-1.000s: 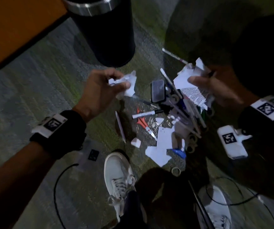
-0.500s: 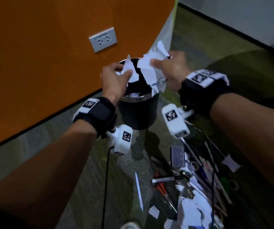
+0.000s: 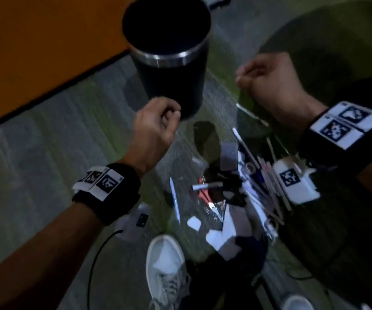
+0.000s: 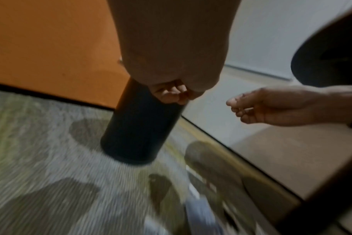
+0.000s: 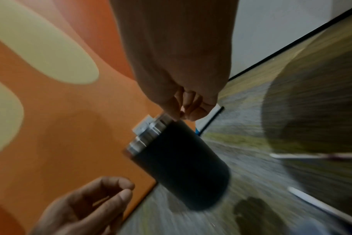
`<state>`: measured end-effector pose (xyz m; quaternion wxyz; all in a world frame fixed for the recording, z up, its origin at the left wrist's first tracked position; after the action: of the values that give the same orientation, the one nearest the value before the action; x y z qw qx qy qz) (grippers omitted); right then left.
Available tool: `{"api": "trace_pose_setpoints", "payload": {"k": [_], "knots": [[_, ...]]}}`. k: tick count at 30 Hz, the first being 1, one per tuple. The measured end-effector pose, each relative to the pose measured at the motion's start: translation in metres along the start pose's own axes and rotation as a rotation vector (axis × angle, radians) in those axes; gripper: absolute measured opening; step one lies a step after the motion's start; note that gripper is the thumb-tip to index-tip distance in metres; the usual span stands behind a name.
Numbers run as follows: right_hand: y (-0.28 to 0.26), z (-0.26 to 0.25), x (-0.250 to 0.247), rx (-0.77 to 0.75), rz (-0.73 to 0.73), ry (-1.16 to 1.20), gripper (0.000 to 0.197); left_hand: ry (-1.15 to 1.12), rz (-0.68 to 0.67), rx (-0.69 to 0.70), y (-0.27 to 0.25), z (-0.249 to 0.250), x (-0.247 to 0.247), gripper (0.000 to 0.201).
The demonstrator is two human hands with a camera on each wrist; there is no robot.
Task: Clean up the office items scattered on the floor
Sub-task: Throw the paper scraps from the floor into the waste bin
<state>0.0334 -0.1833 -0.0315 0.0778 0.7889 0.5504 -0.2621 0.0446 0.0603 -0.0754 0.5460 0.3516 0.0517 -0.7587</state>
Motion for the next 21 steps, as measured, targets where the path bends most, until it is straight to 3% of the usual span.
{"api": "trace_pose_setpoints", "payload": {"k": [5,7,10,11,12,14,16,21], "knots": [[-0.085,0.138,0.019,0.143,-0.384,-0.391,0.009,0.021,-0.618,-0.104,-0.107,-0.029,0.070,0.018],[-0.115,0.178,0.029,0.164,-0.515,-0.557,0.006,0.050,-0.850,-0.211,-0.138,-0.039,0.091,0.015],[-0.140,0.228,0.045,0.273,-0.530,-0.609,0.017,0.224,-1.081,-0.173,-0.169,-0.054,0.113,0.008],[-0.145,0.236,0.049,0.285,-0.496,-0.581,0.017,0.266,-1.133,-0.183,-0.178,-0.059,0.118,0.012],[-0.146,0.244,0.056,0.282,-0.465,-0.545,0.015,0.299,-1.187,-0.189,-0.186,-0.063,0.120,0.029],[-0.146,0.246,0.070,0.268,-0.442,-0.490,0.013,0.324,-1.227,-0.119,-0.200,-0.067,0.125,0.050],[-0.144,0.246,0.085,0.208,-0.432,-0.516,0.011,0.404,-1.191,0.009,-0.208,-0.065,0.129,0.052],[-0.142,0.256,0.104,0.073,-0.387,-0.634,0.011,0.359,-1.091,0.158,-0.216,-0.072,0.135,0.017]]}}
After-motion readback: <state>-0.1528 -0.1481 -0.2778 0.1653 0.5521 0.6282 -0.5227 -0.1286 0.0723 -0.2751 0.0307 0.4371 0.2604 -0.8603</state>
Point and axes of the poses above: each hand's wrist, its own y-axis towards the middle knuckle, its own x-axis out of the palm, z = x × y, the point moved 2 cm from there along y, towards the middle knuckle, and after that the axes turned 6 degrees about x, right-handed, at the moved point
